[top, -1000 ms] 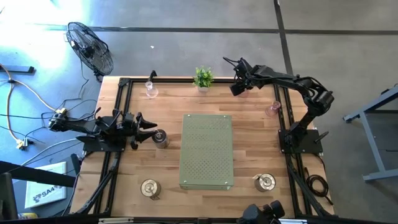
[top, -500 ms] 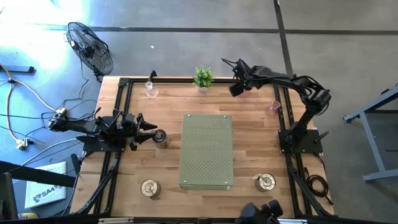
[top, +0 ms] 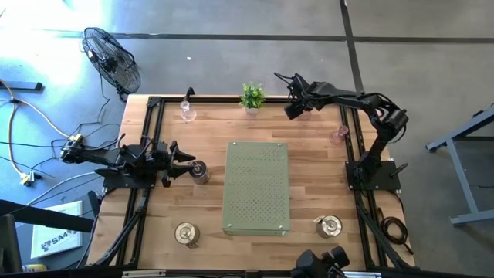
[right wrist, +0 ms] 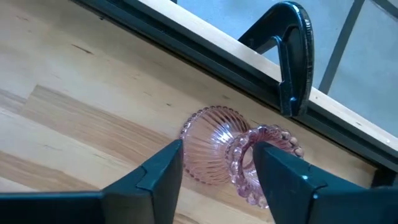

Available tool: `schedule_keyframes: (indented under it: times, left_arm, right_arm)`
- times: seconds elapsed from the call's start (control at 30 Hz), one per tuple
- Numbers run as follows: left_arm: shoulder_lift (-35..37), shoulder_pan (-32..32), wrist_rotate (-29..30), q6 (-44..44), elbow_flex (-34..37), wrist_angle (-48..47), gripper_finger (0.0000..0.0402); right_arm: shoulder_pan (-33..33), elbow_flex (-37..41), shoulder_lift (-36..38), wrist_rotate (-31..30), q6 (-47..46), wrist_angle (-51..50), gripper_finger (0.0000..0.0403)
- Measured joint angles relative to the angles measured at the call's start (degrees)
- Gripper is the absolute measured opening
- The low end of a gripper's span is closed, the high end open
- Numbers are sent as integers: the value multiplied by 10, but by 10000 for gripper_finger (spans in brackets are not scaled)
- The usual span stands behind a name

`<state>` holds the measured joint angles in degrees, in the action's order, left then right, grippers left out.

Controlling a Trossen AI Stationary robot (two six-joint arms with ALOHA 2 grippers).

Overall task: Pick & Place candle stick holders
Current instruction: Put the top purple candle holder on the shelf

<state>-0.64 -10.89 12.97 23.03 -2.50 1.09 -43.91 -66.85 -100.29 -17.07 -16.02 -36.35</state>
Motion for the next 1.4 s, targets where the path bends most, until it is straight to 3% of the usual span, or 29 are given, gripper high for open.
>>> schedule_keyframes:
  times: [0.33, 1.13, 1.4]
  left_arm:
    - [0, 0, -3, 0, 0, 0, 209]
    - [0, 0, -21, 0, 0, -11, 209]
    - [0, 0, -23, 0, 0, -12, 209]
  right_arm:
    - [0, 1, 0, -21, 23, -22, 27]
    - [9, 2, -1, -52, 73, -19, 26]
    - [31, 7, 47, -34, 80, -51, 24]
